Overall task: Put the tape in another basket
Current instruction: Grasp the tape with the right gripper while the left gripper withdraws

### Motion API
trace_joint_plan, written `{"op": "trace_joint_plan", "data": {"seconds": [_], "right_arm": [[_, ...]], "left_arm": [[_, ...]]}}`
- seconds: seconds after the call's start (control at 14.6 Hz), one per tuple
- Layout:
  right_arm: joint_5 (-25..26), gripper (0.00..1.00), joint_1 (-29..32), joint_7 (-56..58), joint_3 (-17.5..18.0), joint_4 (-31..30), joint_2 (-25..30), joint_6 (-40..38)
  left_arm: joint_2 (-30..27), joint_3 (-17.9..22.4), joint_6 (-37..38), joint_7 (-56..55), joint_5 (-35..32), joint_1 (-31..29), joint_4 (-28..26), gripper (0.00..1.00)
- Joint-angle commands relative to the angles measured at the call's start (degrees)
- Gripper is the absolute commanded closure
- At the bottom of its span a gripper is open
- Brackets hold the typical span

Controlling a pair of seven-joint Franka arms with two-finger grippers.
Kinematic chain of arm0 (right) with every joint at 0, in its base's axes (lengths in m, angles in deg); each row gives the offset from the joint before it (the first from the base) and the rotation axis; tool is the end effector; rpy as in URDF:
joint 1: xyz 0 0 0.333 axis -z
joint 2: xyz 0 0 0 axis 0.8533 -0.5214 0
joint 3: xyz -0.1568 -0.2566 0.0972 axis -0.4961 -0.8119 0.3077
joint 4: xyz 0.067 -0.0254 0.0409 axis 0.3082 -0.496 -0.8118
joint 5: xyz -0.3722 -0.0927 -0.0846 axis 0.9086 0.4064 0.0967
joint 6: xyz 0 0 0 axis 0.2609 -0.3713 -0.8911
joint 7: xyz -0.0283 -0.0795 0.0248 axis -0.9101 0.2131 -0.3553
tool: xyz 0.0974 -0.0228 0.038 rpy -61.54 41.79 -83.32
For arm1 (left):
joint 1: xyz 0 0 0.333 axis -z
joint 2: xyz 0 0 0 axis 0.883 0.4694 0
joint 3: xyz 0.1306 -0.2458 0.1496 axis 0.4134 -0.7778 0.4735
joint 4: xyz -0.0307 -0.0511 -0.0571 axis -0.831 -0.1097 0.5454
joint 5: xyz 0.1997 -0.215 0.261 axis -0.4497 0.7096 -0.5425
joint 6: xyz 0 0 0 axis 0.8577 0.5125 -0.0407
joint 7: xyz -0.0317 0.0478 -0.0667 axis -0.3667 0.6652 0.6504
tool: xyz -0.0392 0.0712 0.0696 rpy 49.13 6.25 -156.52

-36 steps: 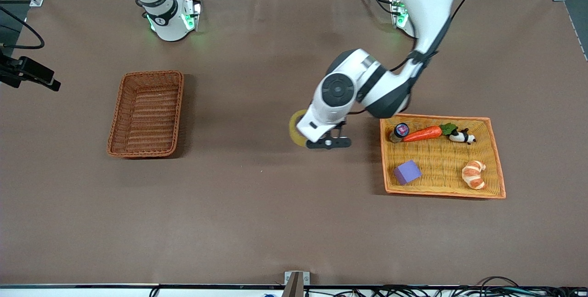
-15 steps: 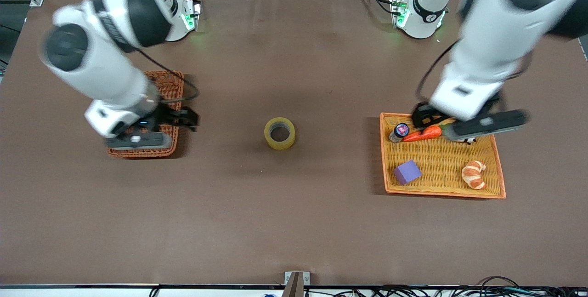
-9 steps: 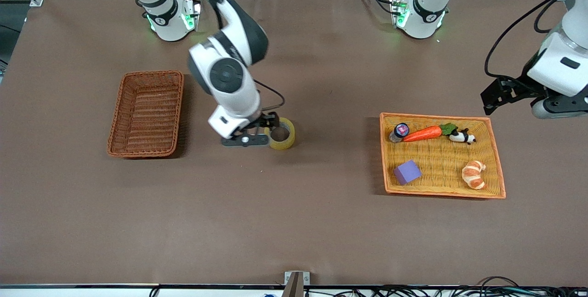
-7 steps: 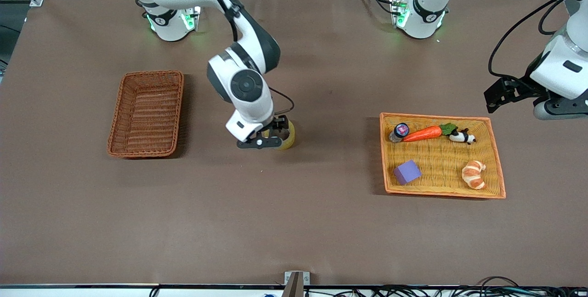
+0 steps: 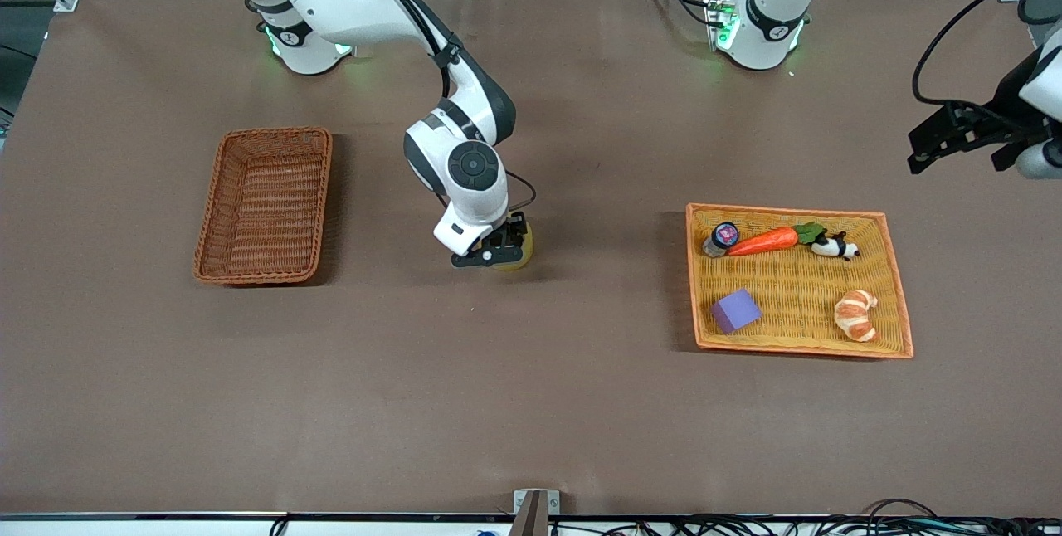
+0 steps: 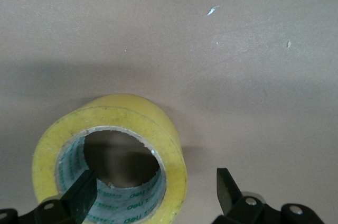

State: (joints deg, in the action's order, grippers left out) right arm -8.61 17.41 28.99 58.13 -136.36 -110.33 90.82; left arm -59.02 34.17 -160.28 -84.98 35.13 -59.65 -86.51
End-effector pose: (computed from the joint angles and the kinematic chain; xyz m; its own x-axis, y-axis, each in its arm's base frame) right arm 0.5137 0.4429 0.2151 0.9919 0.1200 -0.0421 0.1217 -0.9918 0.0385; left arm 0.5605 -0.0570 0.6702 0.9979 0.0003 0.0652 0.0026 -0.9994 -0.0342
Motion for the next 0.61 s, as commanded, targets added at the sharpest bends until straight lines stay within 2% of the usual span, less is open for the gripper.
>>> {"op": "trace_joint_plan", "data": {"seconds": [0.0,0.14,0.2,0.27,0.34,0.41,0.48,0.55], "right_arm": [[1.2,0.00,-1.7,-0.7,-0.5,-5.5,1.9,4.4],[1.4,0.01,-1.5,-0.7,-0.7,-6.6,1.8,6.8],[1.4,0.06,-1.3,-0.7,-0.7,-6.5,1.4,7.8],[1.5,0.14,-1.2,-0.7,-0.8,-6.5,1.2,8.7],[1.5,0.38,-0.9,-0.5,-0.7,-6.4,1.2,8.6],[1.5,0.74,-0.9,-0.7,-0.7,-6.4,1.2,8.2],[1.4,0.94,-0.9,-1.9,-0.7,-6.4,1.2,8.1],[1.4,0.99,-0.9,-4.1,-0.7,-6.2,1.2,8.1]], "left_arm": [[-3.7,1.2,0.5,0.7,0.9,1.1,-3.3,0.00],[-3.6,1.0,0.6,0.7,0.8,1.3,-3.7,0.00],[-3.3,0.9,0.6,0.8,0.8,1.2,-3.5,0.00],[-3.2,0.9,0.7,1.4,1.1,1.0,-3.5,0.00],[-2.9,0.8,0.7,2.2,1.3,1.4,-3.2,0.00],[-2.4,0.5,0.7,2.2,1.3,1.7,-3.2,0.00],[-2.4,0.5,0.7,2.3,1.3,1.8,-3.2,0.00],[-2.5,0.3,0.8,2.4,1.3,1.5,-3.2,0.00]]}}
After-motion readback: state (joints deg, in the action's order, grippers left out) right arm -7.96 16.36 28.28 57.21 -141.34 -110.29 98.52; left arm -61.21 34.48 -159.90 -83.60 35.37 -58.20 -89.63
